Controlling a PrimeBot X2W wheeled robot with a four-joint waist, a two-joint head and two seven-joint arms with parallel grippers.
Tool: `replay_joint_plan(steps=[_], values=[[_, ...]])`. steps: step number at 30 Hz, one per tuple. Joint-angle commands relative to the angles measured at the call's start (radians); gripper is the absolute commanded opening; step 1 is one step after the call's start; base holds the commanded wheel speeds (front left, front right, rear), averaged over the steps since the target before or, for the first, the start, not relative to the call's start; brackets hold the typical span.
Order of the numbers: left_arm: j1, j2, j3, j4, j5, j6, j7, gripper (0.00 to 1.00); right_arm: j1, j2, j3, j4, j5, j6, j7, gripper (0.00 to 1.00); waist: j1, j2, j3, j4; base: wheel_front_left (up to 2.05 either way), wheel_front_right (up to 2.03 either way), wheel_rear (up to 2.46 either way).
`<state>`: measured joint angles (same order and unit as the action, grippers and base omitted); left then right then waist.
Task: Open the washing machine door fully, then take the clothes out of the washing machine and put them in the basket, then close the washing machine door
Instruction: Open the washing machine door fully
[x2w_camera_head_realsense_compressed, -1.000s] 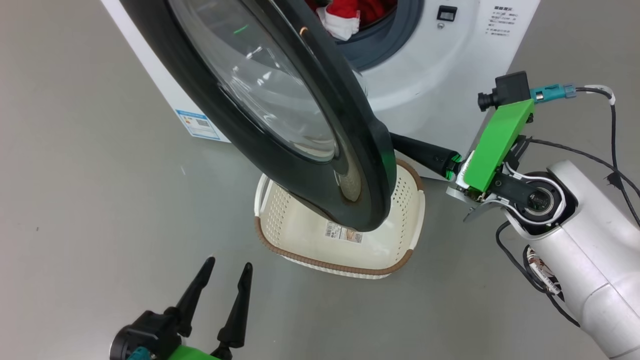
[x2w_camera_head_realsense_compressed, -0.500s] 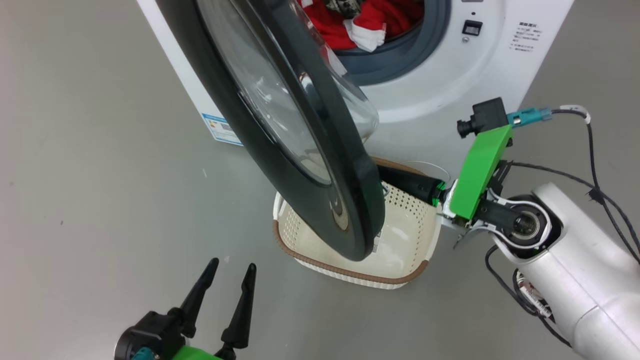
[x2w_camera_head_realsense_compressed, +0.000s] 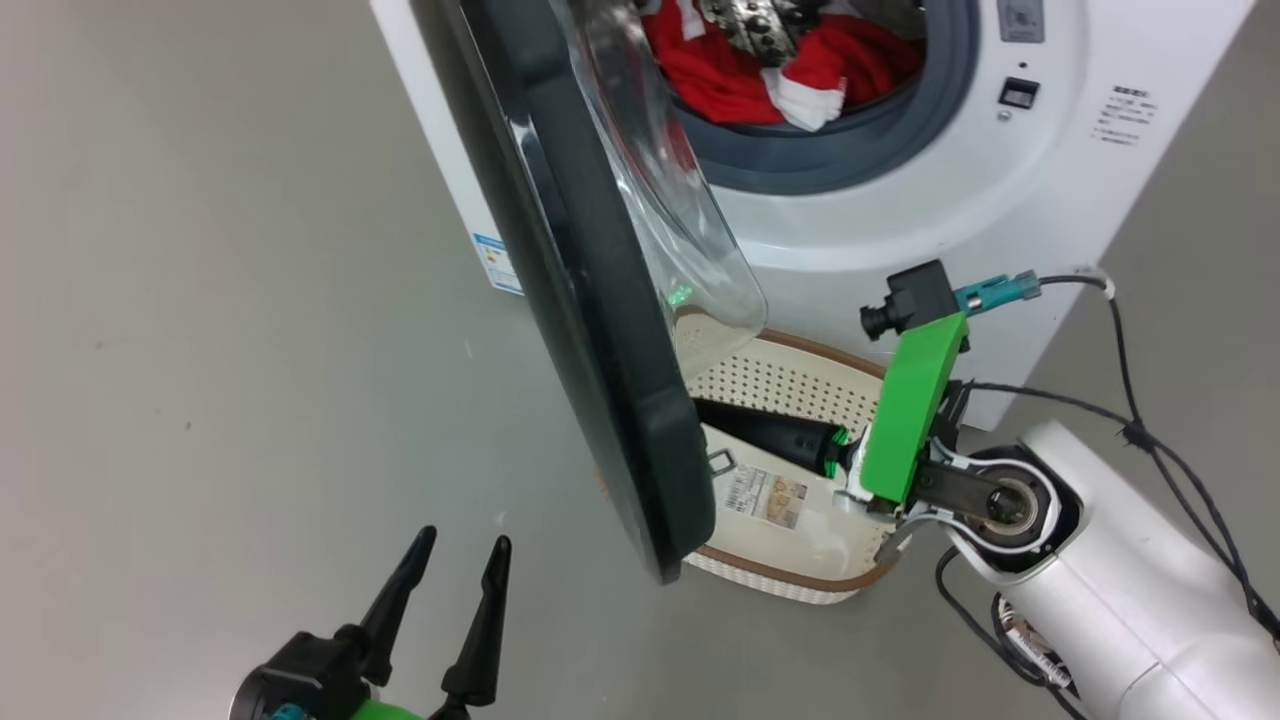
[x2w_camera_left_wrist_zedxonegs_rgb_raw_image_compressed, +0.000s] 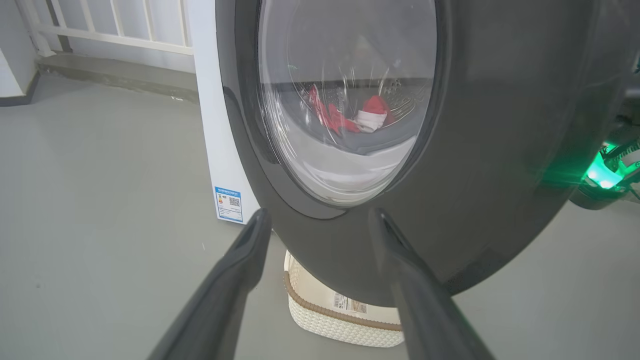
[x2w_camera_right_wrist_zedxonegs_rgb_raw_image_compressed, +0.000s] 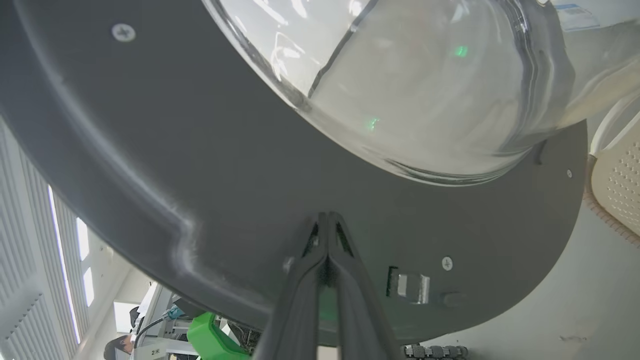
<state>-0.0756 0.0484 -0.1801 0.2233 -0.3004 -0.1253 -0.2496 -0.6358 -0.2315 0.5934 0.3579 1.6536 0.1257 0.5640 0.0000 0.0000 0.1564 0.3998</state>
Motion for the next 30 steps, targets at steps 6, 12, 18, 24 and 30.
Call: replay_joint_plan(steps=[6,12,18,24,30], values=[[0.008,0.005,0.048,-0.019,0.011,-0.005,-0.012,1.0,0.028,0.051,0.015,-0.035,-0.011,0.005,0.007,0.0,0.0,0.0,-0.025,0.057,0.0,0.0,0.0],[0.014,0.003,0.063,-0.013,0.019,-0.005,-0.012,1.0,0.038,0.075,0.018,-0.032,-0.017,0.005,0.007,0.0,0.0,0.0,-0.038,0.094,0.0,0.0,0.0],[0.023,0.002,0.1,-0.02,0.005,-0.005,-0.012,1.0,0.036,0.114,0.024,-0.028,-0.024,0.005,0.014,0.0,0.0,0.0,-0.042,0.12,0.0,0.0,0.0],[0.031,0.002,0.122,-0.029,0.003,-0.005,-0.012,1.0,0.022,0.139,0.031,-0.017,-0.034,0.005,0.015,0.0,0.0,0.0,-0.04,0.126,0.0,0.0,0.0],[0.04,0.002,0.133,-0.039,0.001,-0.002,-0.012,1.0,0.009,0.162,0.042,-0.005,-0.041,0.005,0.005,0.0,0.0,0.0,-0.038,0.13,0.0,0.0,0.0]])
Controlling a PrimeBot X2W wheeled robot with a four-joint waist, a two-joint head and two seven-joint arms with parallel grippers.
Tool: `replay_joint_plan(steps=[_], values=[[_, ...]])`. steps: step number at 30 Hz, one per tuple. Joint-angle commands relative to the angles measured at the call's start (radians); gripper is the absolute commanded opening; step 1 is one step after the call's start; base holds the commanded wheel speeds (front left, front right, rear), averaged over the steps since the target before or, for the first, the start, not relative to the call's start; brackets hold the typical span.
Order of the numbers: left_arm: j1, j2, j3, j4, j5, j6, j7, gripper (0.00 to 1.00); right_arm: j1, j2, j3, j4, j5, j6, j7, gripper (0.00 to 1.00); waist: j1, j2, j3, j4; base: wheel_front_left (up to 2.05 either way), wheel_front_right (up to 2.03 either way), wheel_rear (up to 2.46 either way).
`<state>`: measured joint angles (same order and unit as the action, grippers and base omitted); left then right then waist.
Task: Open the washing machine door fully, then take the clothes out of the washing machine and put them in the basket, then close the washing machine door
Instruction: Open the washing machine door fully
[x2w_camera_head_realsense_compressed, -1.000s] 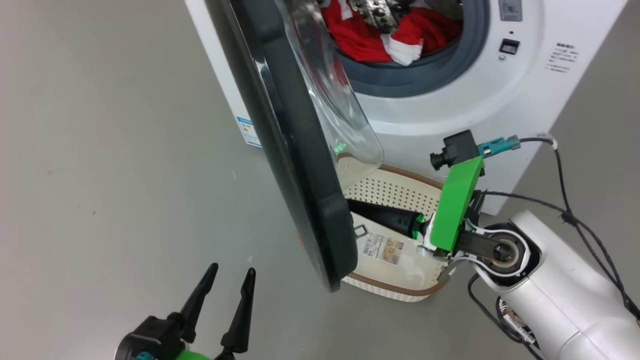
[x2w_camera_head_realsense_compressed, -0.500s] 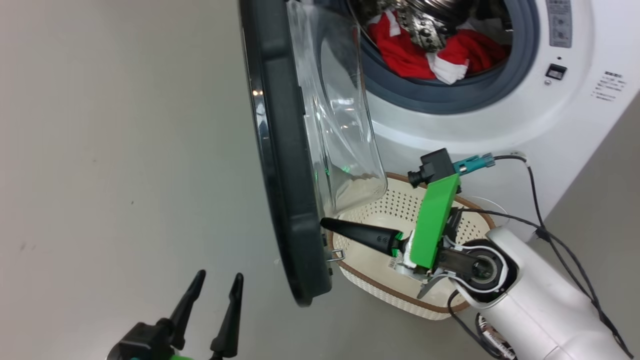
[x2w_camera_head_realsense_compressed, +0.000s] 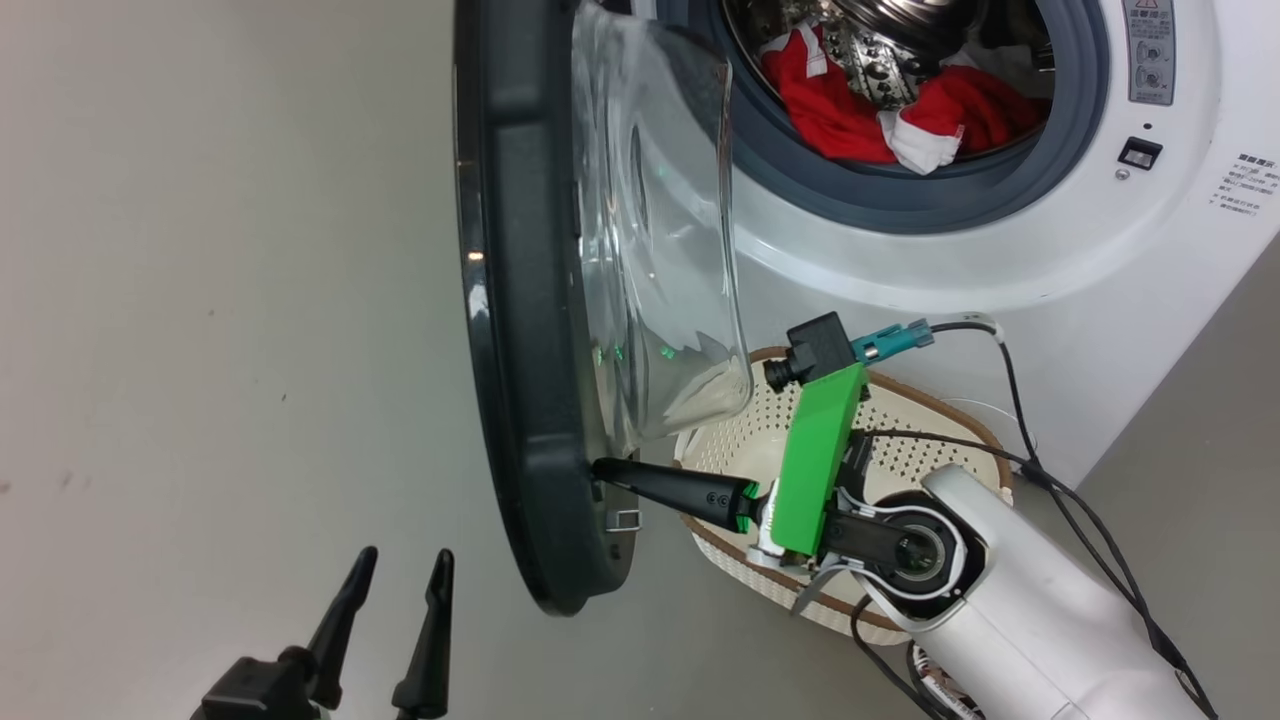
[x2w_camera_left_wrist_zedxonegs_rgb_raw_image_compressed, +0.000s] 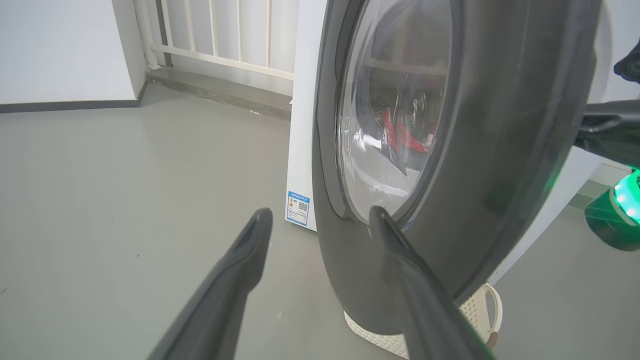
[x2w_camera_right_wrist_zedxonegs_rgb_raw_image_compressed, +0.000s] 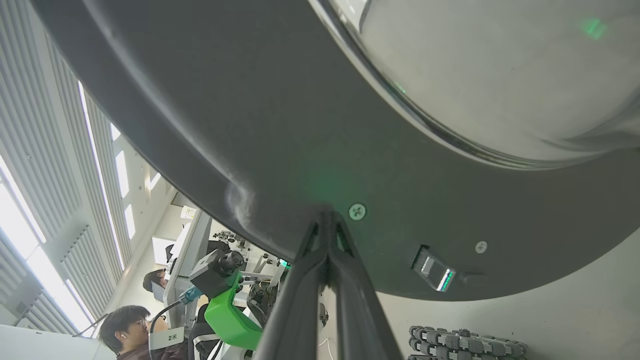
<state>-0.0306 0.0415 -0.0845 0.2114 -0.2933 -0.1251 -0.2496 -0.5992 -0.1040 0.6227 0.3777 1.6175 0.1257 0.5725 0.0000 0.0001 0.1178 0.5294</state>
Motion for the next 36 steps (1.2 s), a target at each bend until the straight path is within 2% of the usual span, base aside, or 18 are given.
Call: replay_joint_plan(steps=[1,8,9,10,11,12,27,36], values=[[-0.005,0.009,0.038,-0.028,-0.007,-0.002,-0.012,1.0,-0.03,0.037,0.013,-0.024,-0.005,0.005,-0.005,0.0,0.0,-0.0001,0.001,0.001,0.0,0.0,0.0],[-0.006,0.009,0.041,-0.029,-0.007,-0.001,-0.012,1.0,-0.031,0.045,0.02,-0.02,-0.03,0.005,-0.032,0.0,0.0,-0.0001,-0.001,-0.002,0.0,0.0,0.0],[-0.006,0.009,0.041,-0.028,-0.007,-0.001,-0.012,1.0,-0.029,0.043,0.02,-0.018,-0.036,0.005,-0.039,0.06,0.0,-0.0001,-0.003,-0.003,0.0,0.0,0.0],[-0.006,0.009,0.041,-0.026,-0.006,-0.001,-0.012,1.0,-0.026,0.039,0.019,-0.016,-0.047,0.005,-0.051,0.38,0.0,-0.0001,-0.005,-0.004,0.0,0.0,0.0],[-0.006,0.009,0.04,-0.024,-0.004,-0.001,-0.012,1.0,-0.022,0.034,0.02,-0.014,-0.059,0.005,-0.063,0.81,0.0,-0.0001,-0.008,-0.005,0.0,0.0,0.0],[-0.007,0.009,0.04,-0.022,-0.003,-0.001,-0.012,1.0,-0.017,0.029,0.022,-0.012,-0.069,0.005,-0.073,1.0,0.0,-0.0001,-0.01,-0.006,0.0,0.0,0.0],[-0.021,0.009,0.042,0.024,0.037,-0.005,-0.012,1.0,0.113,-0.078,0.006,0.015,-0.127,0.005,-0.276,1.0,0.0,-0.0001,-0.048,-0.024,0.0,0.0,0.0],[-0.015,0.009,0.047,0.029,0.042,-0.005,-0.012,1.0,0.196,-0.144,0.047,0.039,-0.208,0.005,-0.426,1.0,0.0,-0.0001,-0.06,-0.047,0.0,0.0,0.0]])
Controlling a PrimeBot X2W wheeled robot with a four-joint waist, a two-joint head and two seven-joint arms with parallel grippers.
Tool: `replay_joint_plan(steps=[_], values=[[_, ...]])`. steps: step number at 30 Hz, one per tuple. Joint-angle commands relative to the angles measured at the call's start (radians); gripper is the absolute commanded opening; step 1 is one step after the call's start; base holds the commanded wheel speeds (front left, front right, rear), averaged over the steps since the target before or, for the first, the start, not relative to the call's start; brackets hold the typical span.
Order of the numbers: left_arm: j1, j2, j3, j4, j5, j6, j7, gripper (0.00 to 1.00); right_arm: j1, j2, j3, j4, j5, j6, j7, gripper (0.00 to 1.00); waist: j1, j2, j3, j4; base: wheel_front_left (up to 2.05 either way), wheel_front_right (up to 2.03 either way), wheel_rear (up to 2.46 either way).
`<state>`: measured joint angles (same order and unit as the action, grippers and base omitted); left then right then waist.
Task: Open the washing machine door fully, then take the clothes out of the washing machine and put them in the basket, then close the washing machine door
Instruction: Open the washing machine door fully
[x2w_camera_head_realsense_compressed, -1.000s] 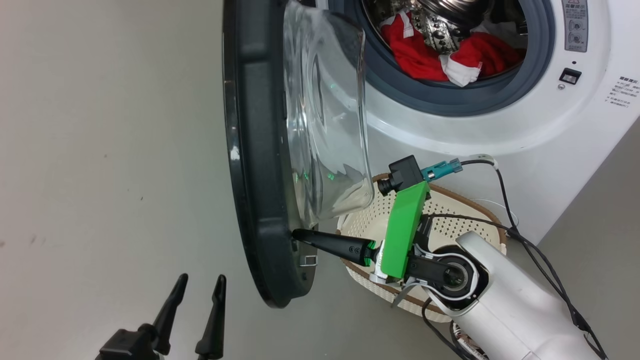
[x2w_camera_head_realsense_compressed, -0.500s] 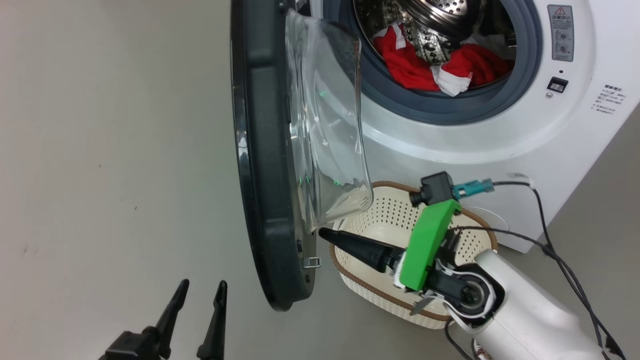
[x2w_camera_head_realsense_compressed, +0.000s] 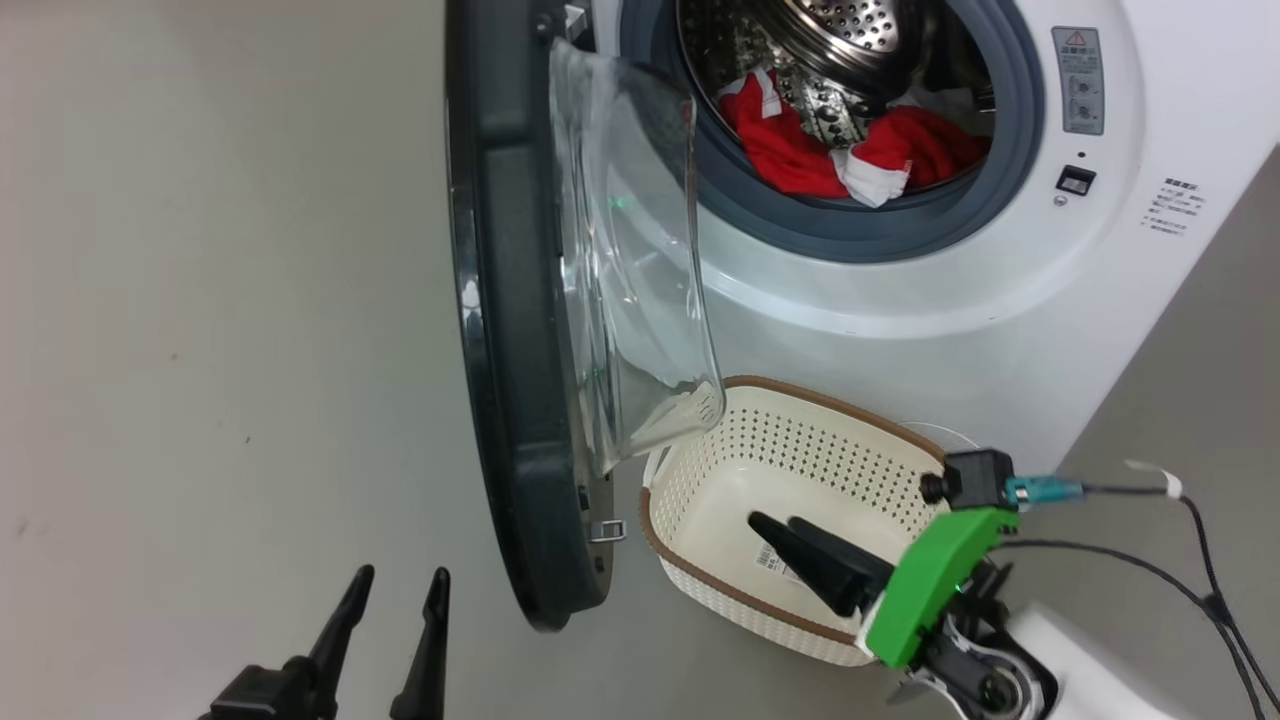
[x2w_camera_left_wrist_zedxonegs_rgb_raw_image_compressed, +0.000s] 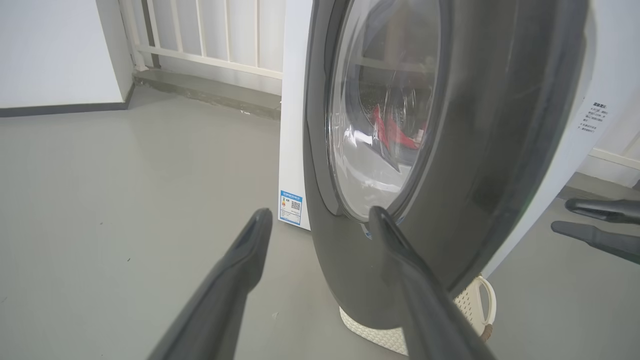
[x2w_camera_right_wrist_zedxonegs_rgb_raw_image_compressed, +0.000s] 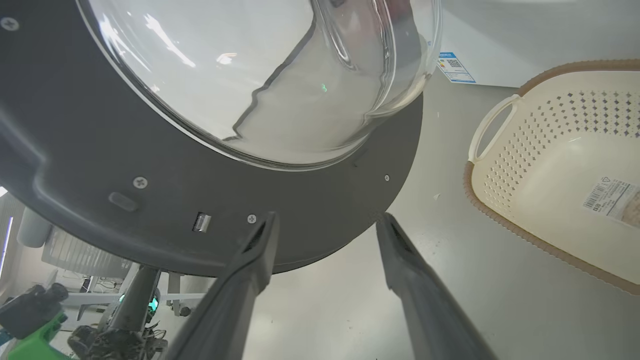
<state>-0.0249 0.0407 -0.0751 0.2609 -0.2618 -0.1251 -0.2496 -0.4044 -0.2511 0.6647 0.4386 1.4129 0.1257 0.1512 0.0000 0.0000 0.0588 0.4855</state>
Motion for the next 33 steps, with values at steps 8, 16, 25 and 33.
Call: replay_joint_plan(steps=[8,16,25,33], values=[[-0.014,0.01,0.051,-0.02,0.013,-0.005,-0.012,1.0,0.037,-0.045,0.077,0.029,-0.108,0.005,-0.195,1.0,0.0,0.0,-0.009,-0.026,0.0,0.0,0.0],[-0.004,0.009,0.062,-0.016,0.018,-0.005,-0.012,1.0,0.032,-0.069,0.138,0.122,-0.244,0.005,-0.39,1.0,0.0,0.0,-0.021,-0.044,0.0,0.0,0.0],[0.0,0.009,0.064,-0.013,0.024,-0.006,-0.012,1.0,0.097,-0.033,-0.072,0.084,-0.588,0.005,-0.413,1.0,0.0,0.0,-0.023,-0.057,0.0,0.0,0.0],[0.0,0.009,0.067,-0.019,0.028,-0.006,-0.012,1.0,0.22,0.042,-0.293,-0.03,-0.863,0.005,-0.413,1.0,0.0,0.0,-0.025,-0.055,0.0,0.0,0.0]])
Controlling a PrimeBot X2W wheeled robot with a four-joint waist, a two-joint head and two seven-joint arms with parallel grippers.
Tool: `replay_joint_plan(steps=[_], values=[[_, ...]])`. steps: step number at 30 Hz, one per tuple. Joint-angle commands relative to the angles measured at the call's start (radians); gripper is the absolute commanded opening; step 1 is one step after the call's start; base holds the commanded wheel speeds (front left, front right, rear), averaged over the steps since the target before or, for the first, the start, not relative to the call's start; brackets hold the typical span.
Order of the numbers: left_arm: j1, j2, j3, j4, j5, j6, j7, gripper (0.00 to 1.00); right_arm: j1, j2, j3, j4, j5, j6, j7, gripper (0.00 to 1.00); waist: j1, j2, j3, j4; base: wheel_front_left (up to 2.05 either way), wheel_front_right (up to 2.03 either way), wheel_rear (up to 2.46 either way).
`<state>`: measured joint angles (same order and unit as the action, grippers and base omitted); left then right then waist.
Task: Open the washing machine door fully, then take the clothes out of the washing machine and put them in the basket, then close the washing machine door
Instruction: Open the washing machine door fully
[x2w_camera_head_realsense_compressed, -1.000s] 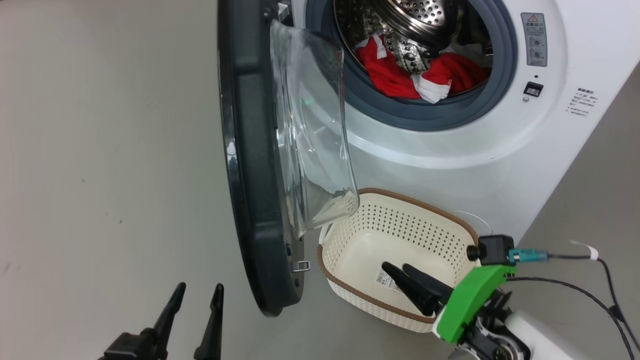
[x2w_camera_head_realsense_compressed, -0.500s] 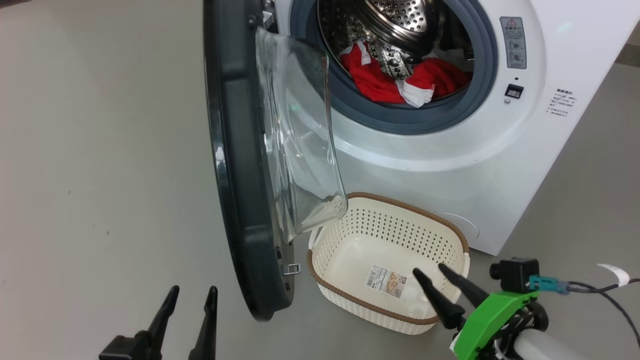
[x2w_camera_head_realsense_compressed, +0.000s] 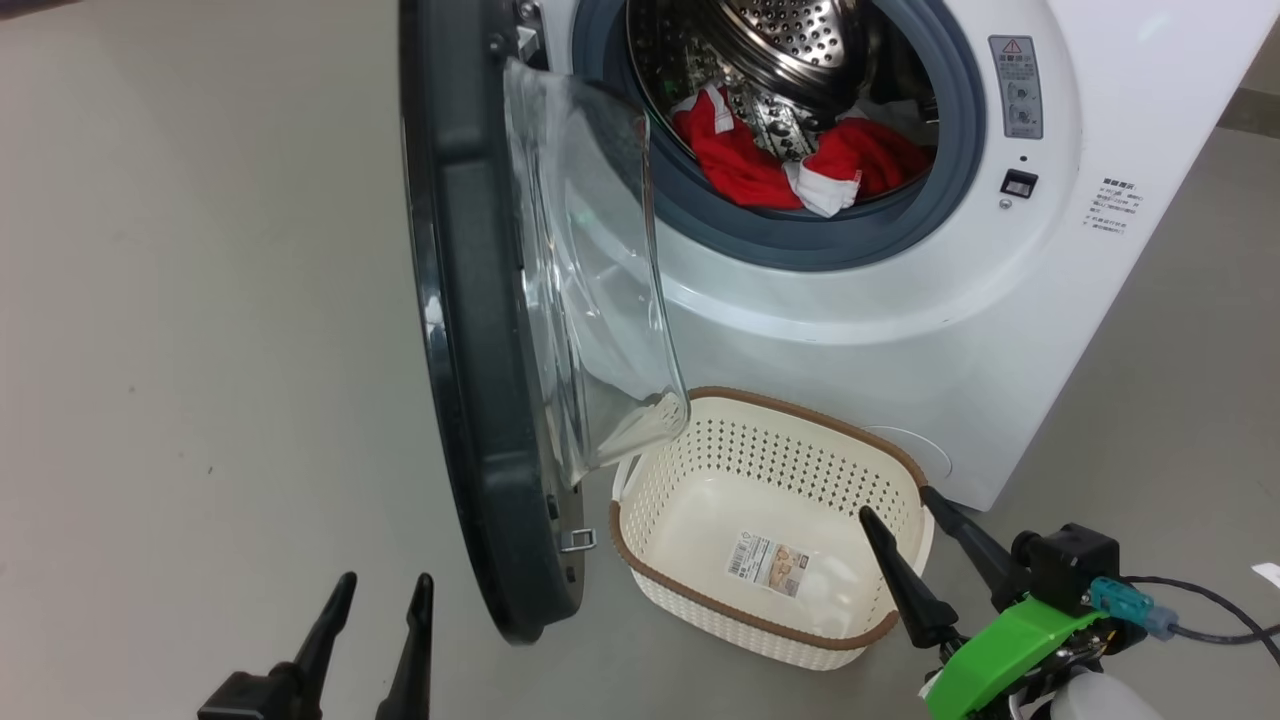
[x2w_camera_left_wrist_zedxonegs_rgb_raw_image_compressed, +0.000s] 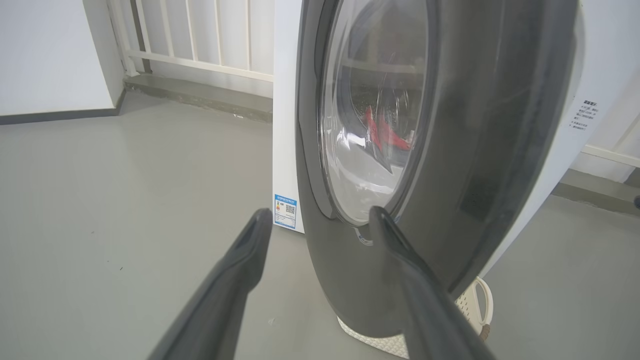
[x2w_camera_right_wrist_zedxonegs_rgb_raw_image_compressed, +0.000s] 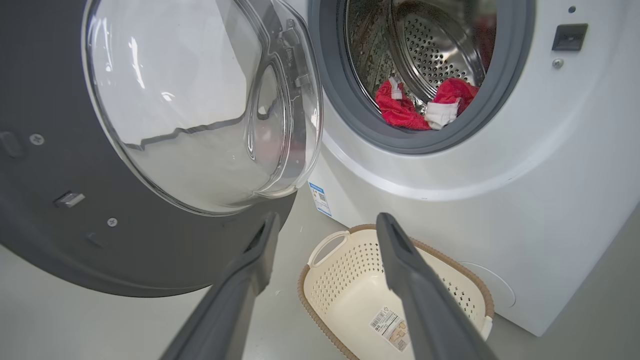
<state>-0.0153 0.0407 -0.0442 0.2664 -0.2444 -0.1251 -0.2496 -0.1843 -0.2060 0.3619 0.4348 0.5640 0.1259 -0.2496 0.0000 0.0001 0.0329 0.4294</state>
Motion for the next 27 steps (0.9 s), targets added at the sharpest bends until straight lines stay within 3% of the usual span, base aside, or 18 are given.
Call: replay_joint_plan(steps=[1,4,11,27], values=[[-0.011,0.009,0.037,-0.026,0.01,-0.006,-0.012,1.0,0.012,0.006,-0.013,-0.042,-0.048,0.005,-0.012,1.0,0.0,-0.0001,0.002,0.001,0.0,0.0,0.0],[-0.014,0.009,0.041,-0.031,0.008,-0.006,-0.012,1.0,0.044,0.028,-0.061,-0.087,-0.132,0.005,-0.012,1.0,0.0,-0.0001,0.006,0.004,0.0,0.0,0.0],[-0.018,0.009,0.048,-0.038,0.005,-0.006,-0.012,1.0,0.108,0.076,-0.158,-0.125,-0.196,0.005,-0.012,1.0,0.0,-0.0001,0.006,0.007,0.0,0.0,0.0],[-0.019,0.009,0.059,-0.042,-0.003,-0.006,-0.012,1.0,0.163,0.103,-0.189,-0.101,-0.253,0.005,-0.012,1.0,0.0,-0.0001,0.002,0.002,0.0,0.0,0.0]])
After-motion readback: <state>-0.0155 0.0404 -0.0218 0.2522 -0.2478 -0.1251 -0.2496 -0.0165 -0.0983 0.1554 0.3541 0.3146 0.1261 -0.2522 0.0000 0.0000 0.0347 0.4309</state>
